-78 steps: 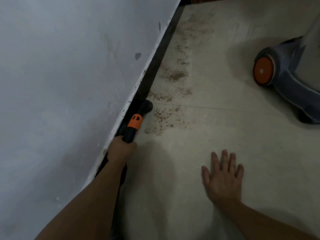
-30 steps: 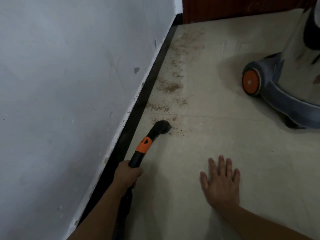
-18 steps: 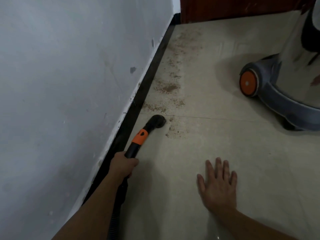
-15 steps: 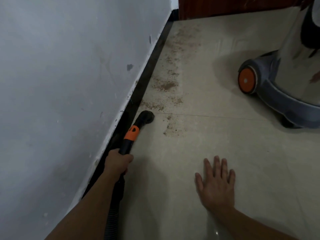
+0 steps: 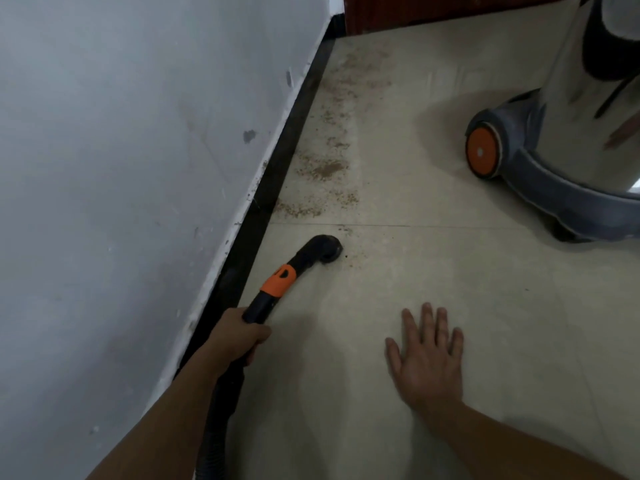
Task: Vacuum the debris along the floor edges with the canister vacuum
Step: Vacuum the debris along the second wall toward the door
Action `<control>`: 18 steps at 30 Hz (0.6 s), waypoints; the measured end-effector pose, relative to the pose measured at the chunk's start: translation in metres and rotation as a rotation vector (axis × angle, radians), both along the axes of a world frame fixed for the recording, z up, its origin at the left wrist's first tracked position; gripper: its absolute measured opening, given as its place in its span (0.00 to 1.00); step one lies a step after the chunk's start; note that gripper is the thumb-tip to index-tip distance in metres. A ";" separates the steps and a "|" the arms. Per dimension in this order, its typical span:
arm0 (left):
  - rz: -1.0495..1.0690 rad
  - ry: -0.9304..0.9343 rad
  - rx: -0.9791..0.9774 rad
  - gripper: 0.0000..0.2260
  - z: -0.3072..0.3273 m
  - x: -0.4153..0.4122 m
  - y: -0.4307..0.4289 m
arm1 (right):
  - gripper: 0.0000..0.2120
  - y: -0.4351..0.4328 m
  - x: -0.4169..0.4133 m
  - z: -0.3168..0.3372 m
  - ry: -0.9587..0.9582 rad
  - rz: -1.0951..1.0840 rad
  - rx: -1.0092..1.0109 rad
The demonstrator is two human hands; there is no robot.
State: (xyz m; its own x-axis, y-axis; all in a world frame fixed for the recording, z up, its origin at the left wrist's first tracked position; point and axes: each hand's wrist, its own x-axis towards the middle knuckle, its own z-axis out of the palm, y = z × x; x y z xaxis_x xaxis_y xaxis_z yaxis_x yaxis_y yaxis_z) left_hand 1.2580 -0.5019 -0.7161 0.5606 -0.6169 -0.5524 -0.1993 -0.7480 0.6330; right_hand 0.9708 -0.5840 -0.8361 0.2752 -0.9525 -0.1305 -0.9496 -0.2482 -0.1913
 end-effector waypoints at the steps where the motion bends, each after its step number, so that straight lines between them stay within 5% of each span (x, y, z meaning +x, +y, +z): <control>1: 0.001 -0.004 0.005 0.06 0.002 -0.001 0.014 | 0.35 0.000 0.001 0.001 -0.003 0.002 -0.001; 6: 0.033 -0.002 0.020 0.08 0.001 -0.035 0.062 | 0.33 0.002 -0.001 0.004 -0.004 0.005 0.023; 12: -0.004 -0.078 -0.031 0.07 0.003 -0.052 0.026 | 0.33 -0.026 -0.014 0.014 -0.024 0.075 0.055; 18: 0.067 -0.137 -0.009 0.06 0.007 -0.038 0.006 | 0.27 -0.108 -0.058 0.021 -0.101 -0.168 -0.037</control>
